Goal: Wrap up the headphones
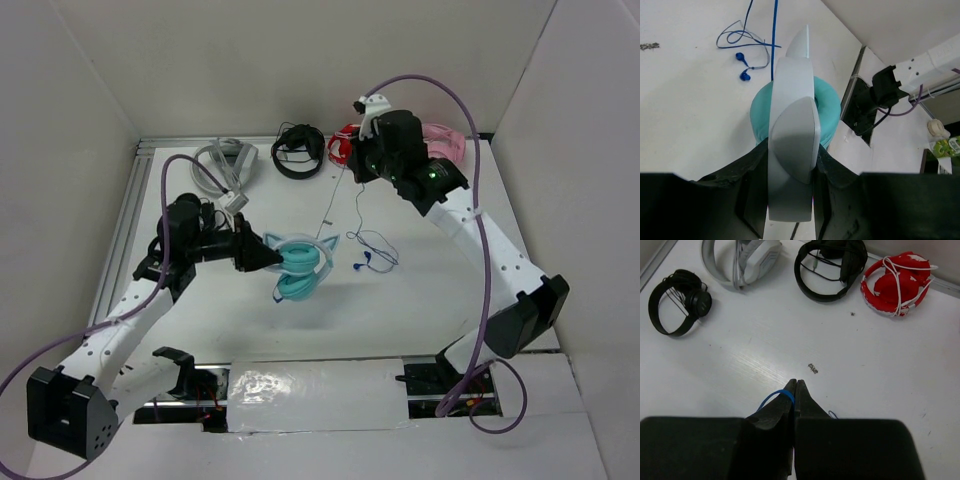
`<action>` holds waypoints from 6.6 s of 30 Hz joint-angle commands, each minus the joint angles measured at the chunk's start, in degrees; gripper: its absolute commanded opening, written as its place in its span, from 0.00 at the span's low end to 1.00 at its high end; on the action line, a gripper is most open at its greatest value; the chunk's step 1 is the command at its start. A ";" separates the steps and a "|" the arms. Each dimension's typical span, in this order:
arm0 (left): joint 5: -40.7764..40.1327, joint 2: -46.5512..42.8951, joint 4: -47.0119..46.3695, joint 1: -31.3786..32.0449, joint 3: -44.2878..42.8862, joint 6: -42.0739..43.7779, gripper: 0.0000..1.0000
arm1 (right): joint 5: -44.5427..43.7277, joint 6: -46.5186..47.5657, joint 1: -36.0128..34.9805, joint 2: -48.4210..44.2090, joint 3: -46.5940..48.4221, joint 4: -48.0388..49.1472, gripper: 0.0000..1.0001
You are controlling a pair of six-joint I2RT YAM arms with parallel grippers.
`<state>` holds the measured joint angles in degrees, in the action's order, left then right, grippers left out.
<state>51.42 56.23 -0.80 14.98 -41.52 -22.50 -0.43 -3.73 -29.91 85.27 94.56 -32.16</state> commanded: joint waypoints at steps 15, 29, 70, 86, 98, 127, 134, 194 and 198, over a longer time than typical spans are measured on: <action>-27.77 3.01 4.14 0.75 -6.12 -10.26 0.00 | -17.39 -5.40 -13.59 -12.32 -4.74 -1.32 0.00; -51.06 -1.83 1.85 0.84 -6.20 -31.45 0.00 | 12.31 -15.60 -21.06 -21.29 -22.57 9.28 0.05; -58.18 -7.27 -1.67 5.94 -21.50 -37.96 0.00 | 33.39 -15.34 -29.41 -10.03 -63.26 66.69 0.29; -46.95 -10.43 -5.78 5.76 -22.99 -34.01 0.00 | 19.33 -12.62 -29.33 -20.50 -73.64 68.48 0.00; -20.31 -11.05 -3.27 5.76 -24.31 -26.72 0.00 | 20.20 -11.57 -20.73 -15.22 -72.24 68.72 0.00; -0.68 -7.53 9.92 5.32 -15.88 -12.84 0.00 | 13.27 -2.43 -3.23 -15.75 -42.19 37.81 0.00; -3.51 -7.71 11.87 5.32 -11.31 -10.55 0.00 | 13.43 0.73 -1.02 -20.58 -31.57 23.83 0.04; -38.15 -4.11 -21.70 5.58 -19.47 -21.80 0.00 | -8.87 -7.00 -14.65 -33.24 -49.12 31.44 0.86; -35.51 -3.49 -20.48 5.58 -24.65 -20.92 0.00 | -6.35 -4.28 -14.56 -31.05 -52.99 42.69 0.99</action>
<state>12.34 53.17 -12.47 20.51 -60.14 -45.47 -2.92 -10.90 -44.12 52.47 43.83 0.99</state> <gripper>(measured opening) 0.447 0.976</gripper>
